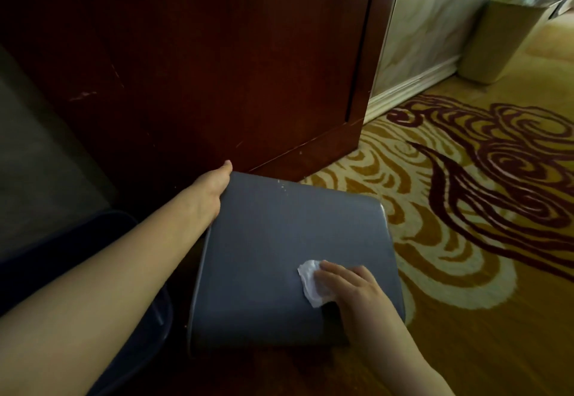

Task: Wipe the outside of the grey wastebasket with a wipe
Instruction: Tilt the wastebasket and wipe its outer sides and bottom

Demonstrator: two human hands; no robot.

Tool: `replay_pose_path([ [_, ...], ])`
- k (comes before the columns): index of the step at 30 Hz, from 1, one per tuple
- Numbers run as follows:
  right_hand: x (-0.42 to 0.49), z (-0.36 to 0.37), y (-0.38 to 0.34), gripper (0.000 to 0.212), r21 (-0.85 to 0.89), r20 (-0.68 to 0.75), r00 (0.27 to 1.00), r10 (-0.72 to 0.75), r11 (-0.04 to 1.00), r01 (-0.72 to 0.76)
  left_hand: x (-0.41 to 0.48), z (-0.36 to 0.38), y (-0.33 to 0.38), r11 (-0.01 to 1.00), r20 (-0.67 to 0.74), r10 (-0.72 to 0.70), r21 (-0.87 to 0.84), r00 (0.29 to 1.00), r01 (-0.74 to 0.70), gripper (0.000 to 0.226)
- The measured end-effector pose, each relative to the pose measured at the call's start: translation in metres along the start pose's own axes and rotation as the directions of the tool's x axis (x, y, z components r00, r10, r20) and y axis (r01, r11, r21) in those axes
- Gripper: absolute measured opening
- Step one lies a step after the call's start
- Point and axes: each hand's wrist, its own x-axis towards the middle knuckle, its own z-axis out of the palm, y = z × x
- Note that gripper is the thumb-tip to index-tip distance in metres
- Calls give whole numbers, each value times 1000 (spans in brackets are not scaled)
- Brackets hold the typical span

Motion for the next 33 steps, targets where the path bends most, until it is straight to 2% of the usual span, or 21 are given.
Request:
replay_pose_path([
  [3,-18,4,3,49,19,-155,986,-68,997,72,-27,0,-1,984,-22,173,-26,985,-174,57],
  [4,-22,7,3,48,46,-226,973,-51,997,63,-39,-2,-2,971,-26,233,-47,972,-234,55],
  [6,-22,8,-2,43,274,-339,929,148,960,-53,-65,-6,-7,933,-29,346,-100,938,-347,46],
  [7,-18,5,-4,39,456,-325,898,297,881,-126,-77,-8,-11,911,-28,391,-128,920,-391,44],
  [8,-12,0,-7,35,621,-265,861,433,760,-191,-87,-10,-16,892,-24,424,-158,905,-423,43],
  [9,-6,-8,-12,32,712,-243,830,502,674,-199,-94,-12,-22,874,-17,454,-184,891,-449,42],
  [11,10,-23,-27,31,752,-316,797,515,648,-120,-105,-14,-39,840,12,514,-211,858,-500,41],
  [14,32,-31,-64,32,658,-503,783,366,750,72,-113,-17,-66,825,77,541,-243,838,-510,61],
  [16,44,-21,-85,34,494,-589,789,174,851,181,-112,-24,-80,834,138,531,-262,836,-486,56],
  [19,53,6,-101,37,217,-517,847,-125,938,270,-109,-38,-88,862,224,502,-209,835,-463,46],
  [22,56,25,-92,40,13,-482,834,-269,949,314,-107,-47,-83,893,203,442,-194,873,-407,50],
  [25,59,29,-72,39,9,-541,809,-231,960,281,-104,-46,-77,922,118,385,-89,915,-377,60],
  [28,57,23,-41,39,49,-626,773,-107,983,176,-107,-47,-74,922,95,386,-32,917,-385,61],
  [31,57,8,-3,48,136,-677,732,72,990,28,-108,-49,-73,929,112,369,-26,923,-368,52],
  [33,60,-2,14,42,182,-694,700,169,982,-56,-109,-49,-71,947,103,321,-67,942,-315,41],
])
